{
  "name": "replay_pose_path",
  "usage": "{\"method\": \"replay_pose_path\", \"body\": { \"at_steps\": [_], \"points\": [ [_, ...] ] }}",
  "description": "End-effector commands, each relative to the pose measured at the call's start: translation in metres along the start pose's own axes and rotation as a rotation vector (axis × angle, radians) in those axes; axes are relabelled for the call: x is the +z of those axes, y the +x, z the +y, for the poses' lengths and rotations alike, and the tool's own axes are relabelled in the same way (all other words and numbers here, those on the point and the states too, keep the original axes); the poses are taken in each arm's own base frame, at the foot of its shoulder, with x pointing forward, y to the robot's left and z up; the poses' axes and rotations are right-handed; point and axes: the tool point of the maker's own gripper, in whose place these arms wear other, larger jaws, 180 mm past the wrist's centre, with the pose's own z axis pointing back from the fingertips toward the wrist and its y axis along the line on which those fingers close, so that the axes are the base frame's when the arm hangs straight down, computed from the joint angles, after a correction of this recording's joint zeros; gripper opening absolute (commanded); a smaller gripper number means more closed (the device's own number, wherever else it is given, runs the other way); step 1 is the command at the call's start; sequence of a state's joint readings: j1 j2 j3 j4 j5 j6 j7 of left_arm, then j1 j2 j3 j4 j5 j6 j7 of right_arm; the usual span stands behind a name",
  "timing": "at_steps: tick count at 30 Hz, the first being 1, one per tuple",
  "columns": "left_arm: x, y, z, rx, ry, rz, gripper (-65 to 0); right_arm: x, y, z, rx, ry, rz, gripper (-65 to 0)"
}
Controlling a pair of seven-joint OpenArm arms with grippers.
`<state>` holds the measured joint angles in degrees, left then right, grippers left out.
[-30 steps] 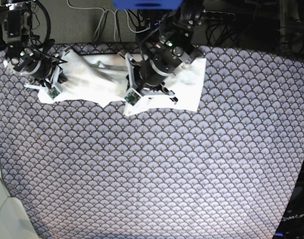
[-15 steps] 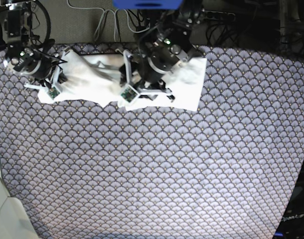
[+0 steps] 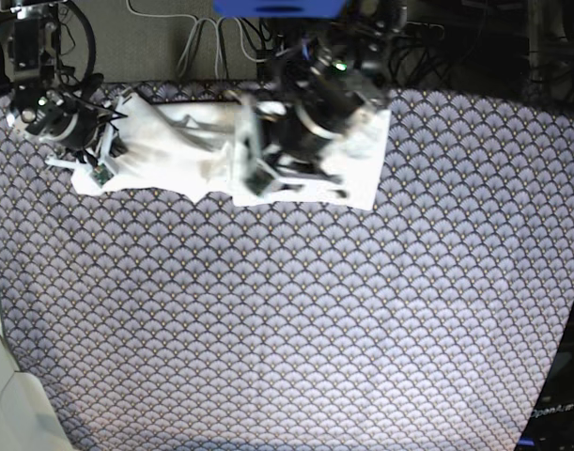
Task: Fold the T-shirt properly
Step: 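Fold the strip end held by the left gripper toward the right gripper, then grasp both ends of the shortened bundle with both grippers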
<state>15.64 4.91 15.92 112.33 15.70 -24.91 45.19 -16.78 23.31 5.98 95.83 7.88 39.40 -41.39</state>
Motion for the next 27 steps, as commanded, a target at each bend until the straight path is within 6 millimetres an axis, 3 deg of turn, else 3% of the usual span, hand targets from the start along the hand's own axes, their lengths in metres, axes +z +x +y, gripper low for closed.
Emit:
{"method": "replay_pose_path", "body": {
  "at_steps": [1, 4, 6, 12, 16, 22, 27],
  "points": [
    [0.003, 0.001, 0.013, 0.015, 0.033, -0.011, -65.0, 0.006, 0.004, -0.004, 0.029, -0.009, 0.0, -65.0],
    [0.011, -0.031, 0.049, 0.039, 0.121, 0.074, -60.5, 0.014, 0.013, -0.009, 0.063, -0.035, 0.004, -64.8],
    [0.013, -0.054, 0.062, 0.026, 0.14, 0.134, -57.0, 0.02, 0.019, -0.012, 0.082, -0.052, 0.003, -60.6],
    [0.004, -0.101, 0.06, 0.066, 0.067, 0.234, -49.6, 0.033, 0.035, -0.013, 0.123, -0.083, -0.023, -41.9],
    [0.004, -0.112, 0.06, 0.108, 0.04, 0.241, -47.2, 0.044, 0.041, -0.019, 0.14, -0.117, -0.027, -31.9],
    [0.013, -0.115, 0.085, 0.165, 0.097, 0.227, -47.0, 0.064, 0.033, -0.054, 0.081, -0.226, 0.002, -30.9],
    [0.02, -0.115, 0.1, 0.212, 0.129, 0.204, -47.0, 0.075, 0.031, -0.06, -0.026, -0.197, -0.048, -30.9]
  ]
}}
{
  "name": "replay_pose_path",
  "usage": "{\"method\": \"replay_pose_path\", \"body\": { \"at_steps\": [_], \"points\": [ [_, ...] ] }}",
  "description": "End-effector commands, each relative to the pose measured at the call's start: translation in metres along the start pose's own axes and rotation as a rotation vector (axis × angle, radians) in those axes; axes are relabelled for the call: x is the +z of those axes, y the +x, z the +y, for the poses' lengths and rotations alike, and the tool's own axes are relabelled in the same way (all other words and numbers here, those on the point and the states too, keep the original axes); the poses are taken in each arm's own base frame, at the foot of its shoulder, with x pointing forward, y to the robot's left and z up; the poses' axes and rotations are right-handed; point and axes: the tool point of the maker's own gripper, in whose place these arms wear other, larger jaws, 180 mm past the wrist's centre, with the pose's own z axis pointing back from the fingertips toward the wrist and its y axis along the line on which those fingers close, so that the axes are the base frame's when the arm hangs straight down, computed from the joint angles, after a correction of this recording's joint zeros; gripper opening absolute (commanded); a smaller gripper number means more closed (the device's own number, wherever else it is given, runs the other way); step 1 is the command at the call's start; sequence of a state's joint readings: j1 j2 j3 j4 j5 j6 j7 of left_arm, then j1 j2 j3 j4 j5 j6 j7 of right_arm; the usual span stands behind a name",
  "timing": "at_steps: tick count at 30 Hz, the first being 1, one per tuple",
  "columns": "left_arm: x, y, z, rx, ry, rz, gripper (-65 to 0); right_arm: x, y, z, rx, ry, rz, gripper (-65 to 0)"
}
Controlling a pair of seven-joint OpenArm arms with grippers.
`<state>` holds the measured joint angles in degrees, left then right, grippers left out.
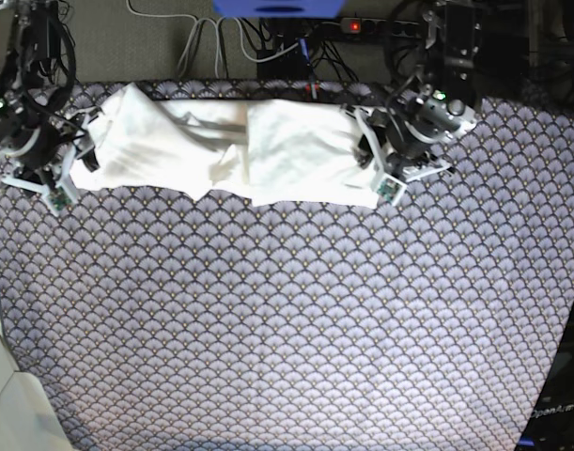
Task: Fold the T-shirt properly
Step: 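Grasp both ends of the shortened bundle with both grippers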
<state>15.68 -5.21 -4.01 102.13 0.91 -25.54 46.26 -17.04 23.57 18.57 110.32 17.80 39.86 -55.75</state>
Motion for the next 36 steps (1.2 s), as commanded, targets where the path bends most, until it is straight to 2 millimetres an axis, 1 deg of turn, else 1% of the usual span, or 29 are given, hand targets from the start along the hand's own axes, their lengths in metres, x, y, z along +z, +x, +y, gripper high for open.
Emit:
{"method": "replay_pose_path", "body": {
  "at_steps": [1, 3, 6, 9, 11, 13, 15, 17, 19, 21, 25, 27, 28, 31, 33, 36],
  "points": [
    [0.007, 0.016, 0.007, -0.004, 0.02, -0.054, -47.0, 0.008, 0.003, -0.013, 0.004, -0.032, -0.012, -30.9],
    [0.013, 0.025, 0.01, 0.001, 0.026, -0.084, -47.0, 0.009, 0.003, -0.013, -0.021, -0.018, -0.016, -30.9],
    [0.022, 0.039, 0.013, -0.005, 0.039, -0.126, -47.0, 0.007, 0.002, -0.005, -0.046, 0.004, -0.019, -30.9],
    [0.028, 0.048, 0.012, -0.011, 0.045, -0.156, -47.0, 0.002, 0.0, 0.001, -0.077, 0.021, -0.019, -30.9],
    [0.031, 0.053, 0.012, -0.016, 0.049, -0.17, -47.0, -0.004, -0.006, 0.003, -0.103, 0.035, -0.01, -30.9],
    [0.031, 0.052, 0.012, -0.016, 0.049, -0.168, -47.0, -0.011, -0.017, 0.005, -0.134, 0.051, 0.017, -30.9],
    [0.031, 0.049, 0.012, -0.018, 0.048, -0.161, -47.0, -0.017, -0.019, 0.003, -0.16, 0.059, 0.015, -30.9],
    [0.03, 0.046, 0.012, -0.019, 0.048, -0.152, -47.0, -0.023, -0.026, 0.002, -0.184, 0.069, 0.025, -30.9],
    [0.03, 0.044, 0.013, -0.017, 0.052, -0.146, -47.0, -0.026, -0.029, 0.002, -0.197, 0.074, 0.025, -30.9],
    [0.032, 0.037, 0.022, 0.0, 0.073, -0.132, -47.0, -0.028, -0.03, 0.002, -0.204, 0.077, 0.021, -30.9],
    [0.035, 0.033, 0.034, 0.017, 0.105, -0.125, -47.0, -0.031, -0.036, 0.003, -0.222, 0.085, 0.029, -30.9],
    [0.037, 0.027, 0.04, 0.027, 0.122, -0.114, -47.0, -0.034, -0.037, 0.003, -0.233, 0.089, 0.02, -30.9],
    [0.039, 0.023, 0.046, 0.029, 0.136, -0.11, -47.0, -0.035, -0.039, 0.004, -0.241, 0.092, 0.023, -30.9],
    [0.034, 0.013, 0.051, 0.034, 0.135, -0.078, -47.0, -0.038, -0.046, 0.005, -0.254, 0.1, 0.038, -30.9],
    [0.028, 0.003, 0.051, 0.048, 0.126, -0.05, -47.0, -0.038, -0.046, 0.002, -0.25, 0.096, 0.033, -30.9],
    [0.022, -0.007, 0.049, 0.062, 0.114, -0.023, -47.0, -0.038, -0.046, 0.002, -0.251, 0.097, 0.033, -30.9]
  ]
}}
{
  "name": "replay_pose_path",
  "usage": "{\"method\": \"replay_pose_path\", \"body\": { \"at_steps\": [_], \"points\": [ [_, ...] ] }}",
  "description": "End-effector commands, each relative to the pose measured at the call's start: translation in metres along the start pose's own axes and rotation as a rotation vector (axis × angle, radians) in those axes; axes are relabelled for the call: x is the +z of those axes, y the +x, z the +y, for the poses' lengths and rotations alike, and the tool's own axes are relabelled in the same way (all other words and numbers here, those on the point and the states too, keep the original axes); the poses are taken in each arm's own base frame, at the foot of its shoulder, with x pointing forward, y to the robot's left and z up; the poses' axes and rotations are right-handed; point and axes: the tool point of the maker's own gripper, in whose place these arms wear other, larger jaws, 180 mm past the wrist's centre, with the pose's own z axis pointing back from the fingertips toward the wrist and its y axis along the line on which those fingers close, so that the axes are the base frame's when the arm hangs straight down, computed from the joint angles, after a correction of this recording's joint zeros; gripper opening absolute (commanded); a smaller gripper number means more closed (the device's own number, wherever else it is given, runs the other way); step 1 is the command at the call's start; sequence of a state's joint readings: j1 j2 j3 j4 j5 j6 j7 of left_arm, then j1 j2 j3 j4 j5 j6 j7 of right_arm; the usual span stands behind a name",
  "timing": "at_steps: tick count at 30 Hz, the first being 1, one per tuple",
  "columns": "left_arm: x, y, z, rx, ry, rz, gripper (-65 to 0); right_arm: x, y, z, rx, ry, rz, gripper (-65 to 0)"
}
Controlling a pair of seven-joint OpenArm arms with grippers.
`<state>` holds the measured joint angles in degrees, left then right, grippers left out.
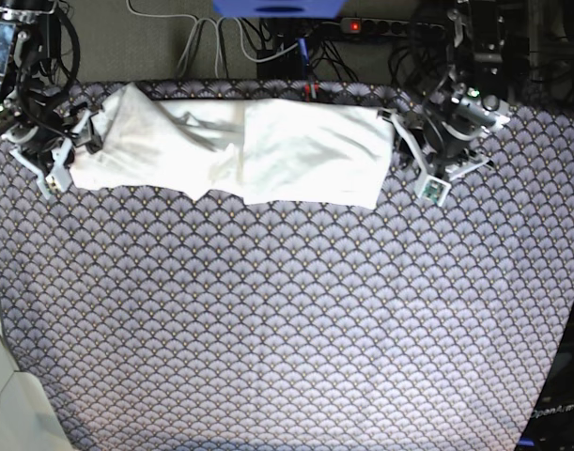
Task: Fold the T-shirt properly
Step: 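Grasp both ends of the shortened bundle with both grippers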
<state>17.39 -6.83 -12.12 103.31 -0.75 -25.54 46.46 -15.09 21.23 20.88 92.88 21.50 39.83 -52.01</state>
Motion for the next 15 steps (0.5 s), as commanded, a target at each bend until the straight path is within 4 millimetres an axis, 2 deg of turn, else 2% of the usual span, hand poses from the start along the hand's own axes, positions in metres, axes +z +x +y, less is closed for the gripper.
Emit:
{"method": "replay_pose_path", "body": {
  "at_steps": [1, 9, 15],
  "points": [
    [0.001, 0.011, 0.002, -0.003, 0.001, -0.039, -47.0, 0.006, 0.01, -0.006, 0.014, -0.011, -0.032, -30.9],
    [-0.001, 0.018, 0.002, 0.0, 0.001, -0.056, -47.0, -0.001, 0.008, 0.006, -0.012, 0.017, -0.036, -30.9],
    [-0.001, 0.014, 0.002, 0.004, 0.001, -0.045, -47.0, -0.009, -0.005, 0.009, -0.048, 0.036, -0.008, -30.9]
  ]
}}
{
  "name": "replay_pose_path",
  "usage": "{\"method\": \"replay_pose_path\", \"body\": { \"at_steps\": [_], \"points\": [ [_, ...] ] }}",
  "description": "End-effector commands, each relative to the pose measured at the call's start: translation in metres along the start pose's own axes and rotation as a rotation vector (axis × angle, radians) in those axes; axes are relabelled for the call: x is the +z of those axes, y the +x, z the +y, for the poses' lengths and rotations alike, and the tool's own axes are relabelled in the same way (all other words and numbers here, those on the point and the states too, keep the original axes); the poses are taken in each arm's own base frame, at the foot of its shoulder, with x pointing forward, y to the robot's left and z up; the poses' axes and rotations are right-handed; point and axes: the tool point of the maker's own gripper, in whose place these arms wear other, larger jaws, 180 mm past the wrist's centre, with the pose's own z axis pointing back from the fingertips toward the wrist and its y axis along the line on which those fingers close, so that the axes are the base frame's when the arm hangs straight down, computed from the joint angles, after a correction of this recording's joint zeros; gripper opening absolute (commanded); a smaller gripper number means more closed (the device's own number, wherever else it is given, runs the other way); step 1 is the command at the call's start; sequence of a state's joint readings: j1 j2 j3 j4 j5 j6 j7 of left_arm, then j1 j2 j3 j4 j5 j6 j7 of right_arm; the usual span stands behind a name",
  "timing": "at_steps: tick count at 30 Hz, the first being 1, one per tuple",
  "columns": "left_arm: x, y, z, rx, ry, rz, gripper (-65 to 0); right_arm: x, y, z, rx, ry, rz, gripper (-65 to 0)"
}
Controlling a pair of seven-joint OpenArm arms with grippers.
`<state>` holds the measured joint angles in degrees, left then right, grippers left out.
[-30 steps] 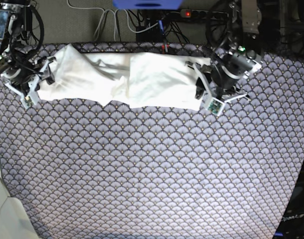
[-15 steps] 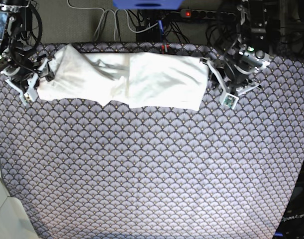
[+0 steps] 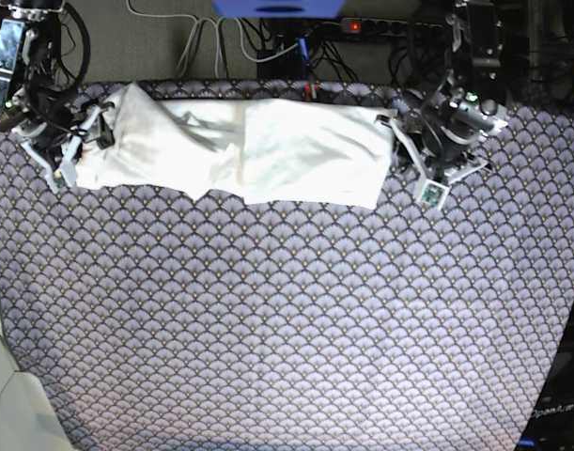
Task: Fold the T-shirt properly
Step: 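Grasp both ends of the shortened bundle with both grippers, then fold the end held by the right gripper over onto the bundle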
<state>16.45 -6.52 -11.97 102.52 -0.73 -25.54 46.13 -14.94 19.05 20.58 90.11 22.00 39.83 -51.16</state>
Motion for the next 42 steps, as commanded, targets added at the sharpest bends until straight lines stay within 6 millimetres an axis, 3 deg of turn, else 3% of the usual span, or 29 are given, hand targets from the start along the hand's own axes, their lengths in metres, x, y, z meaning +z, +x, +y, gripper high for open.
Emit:
{"method": "replay_pose_path", "body": {
  "at_steps": [1, 5, 7, 9, 11, 12, 19, 22, 31, 33, 35, 42],
  "points": [
    [0.003, 0.009, 0.002, -0.001, 0.004, -0.035, -47.0, 0.004, 0.006, -0.005, 0.01, -0.01, -0.012, -30.9],
    [0.002, 0.009, 0.002, -0.001, 0.003, -0.035, -47.1, 0.003, 0.012, -0.007, 0.012, -0.012, -0.023, -31.3],
    [0.002, 0.009, 0.002, -0.001, 0.003, -0.035, -47.1, 0.003, 0.012, -0.007, 0.012, -0.012, -0.025, -34.7],
    [0.002, 0.009, 0.002, -0.001, 0.003, -0.035, -47.1, 0.003, 0.012, -0.007, 0.012, -0.012, -0.026, -45.3],
    [0.002, 0.009, 0.002, -0.001, 0.003, -0.035, -47.1, 0.002, 0.012, -0.003, 0.006, -0.007, -0.028, -61.0],
    [0.002, 0.009, 0.002, -0.001, 0.003, -0.035, -47.2, 0.001, 0.012, -0.002, 0.004, -0.005, -0.029, -65.0],
    [0.003, 0.008, 0.003, 0.001, 0.006, -0.032, -47.2, 0.0, 0.014, 0.003, 0.0, 0.004, -0.037, -65.0],
    [0.003, 0.007, 0.003, 0.002, 0.006, -0.031, -47.2, 0.009, 0.028, 0.006, 0.027, -0.009, -0.079, -65.0],
    [0.005, 0.002, 0.004, 0.0, 0.007, -0.018, -47.2, 0.05, 0.068, 0.043, 0.167, -0.057, -0.14, -65.0],
    [0.005, -0.002, 0.003, 0.0, 0.007, -0.012, -47.2, 0.051, 0.069, 0.05, 0.162, -0.054, -0.135, -65.0],
    [0.009, -0.005, 0.013, 0.011, 0.031, -0.008, -47.2, 0.049, 0.066, 0.056, 0.151, -0.04, -0.119, -65.0],
    [0.021, -0.015, 0.057, 0.067, 0.143, 0.002, -47.2, 0.041, 0.079, 0.115, 0.159, 0.173, -0.192, -65.0]
  ]
}}
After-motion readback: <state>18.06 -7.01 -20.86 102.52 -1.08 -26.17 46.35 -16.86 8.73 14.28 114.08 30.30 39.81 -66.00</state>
